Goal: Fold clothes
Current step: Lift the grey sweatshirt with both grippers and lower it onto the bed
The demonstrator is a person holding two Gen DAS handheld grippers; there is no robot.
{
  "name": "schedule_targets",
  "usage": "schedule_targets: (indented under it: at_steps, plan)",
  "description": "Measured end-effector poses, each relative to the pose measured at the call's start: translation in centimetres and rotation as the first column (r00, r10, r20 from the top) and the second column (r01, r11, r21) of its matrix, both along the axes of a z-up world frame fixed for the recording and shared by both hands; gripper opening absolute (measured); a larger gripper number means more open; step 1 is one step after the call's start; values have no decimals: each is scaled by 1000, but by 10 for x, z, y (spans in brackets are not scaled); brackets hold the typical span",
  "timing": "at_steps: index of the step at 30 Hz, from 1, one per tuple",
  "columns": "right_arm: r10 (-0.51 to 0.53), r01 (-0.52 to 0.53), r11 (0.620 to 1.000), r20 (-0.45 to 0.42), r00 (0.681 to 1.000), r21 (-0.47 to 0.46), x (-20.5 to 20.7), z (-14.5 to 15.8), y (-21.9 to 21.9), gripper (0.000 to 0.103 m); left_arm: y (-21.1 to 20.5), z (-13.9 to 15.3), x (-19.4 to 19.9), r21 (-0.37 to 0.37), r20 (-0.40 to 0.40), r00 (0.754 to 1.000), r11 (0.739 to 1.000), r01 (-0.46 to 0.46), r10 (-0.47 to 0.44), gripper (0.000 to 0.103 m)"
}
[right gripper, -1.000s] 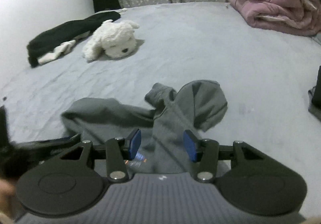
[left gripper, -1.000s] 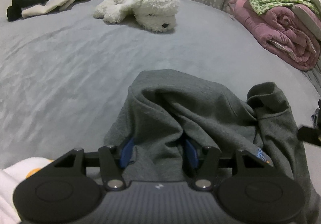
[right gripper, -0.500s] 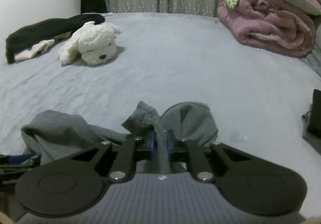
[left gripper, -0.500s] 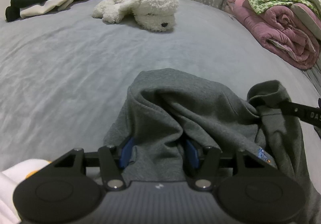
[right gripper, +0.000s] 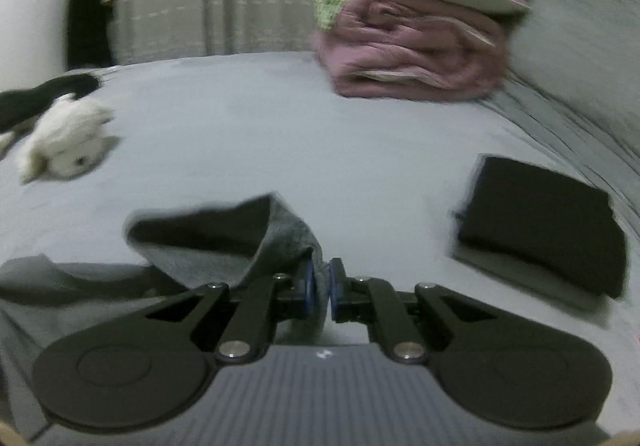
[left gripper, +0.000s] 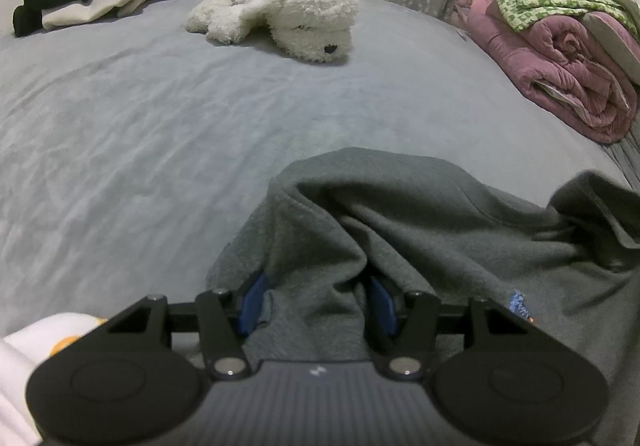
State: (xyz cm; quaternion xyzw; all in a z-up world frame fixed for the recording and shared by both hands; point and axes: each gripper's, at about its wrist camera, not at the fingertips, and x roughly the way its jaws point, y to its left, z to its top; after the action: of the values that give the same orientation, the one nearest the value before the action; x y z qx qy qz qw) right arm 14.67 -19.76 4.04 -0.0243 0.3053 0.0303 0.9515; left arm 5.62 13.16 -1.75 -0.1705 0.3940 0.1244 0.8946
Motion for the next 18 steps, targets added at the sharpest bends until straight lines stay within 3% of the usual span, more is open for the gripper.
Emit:
schedule_targets:
  at_steps: [9,16,17,18]
  plan:
    - [-126,130,991,-86,988,38,-15,-33,-56,8,0,2,-1,-5,-8,1000,1000,1,-1,57]
    - [-116,127,990,-159,980,60,-20,-55,-60,10,29,9,-6,-159,0,999,986,-43,43,57]
    - [-114,125,990,-151,982,67,-21,-52,-62,20,34,10,-7,-176,5,999,983,-50,52,57]
    - [-110,121,990,-139,984,72,-22,-49,-63,23,37,12,-8,-188,15,998,981,-55,59,57]
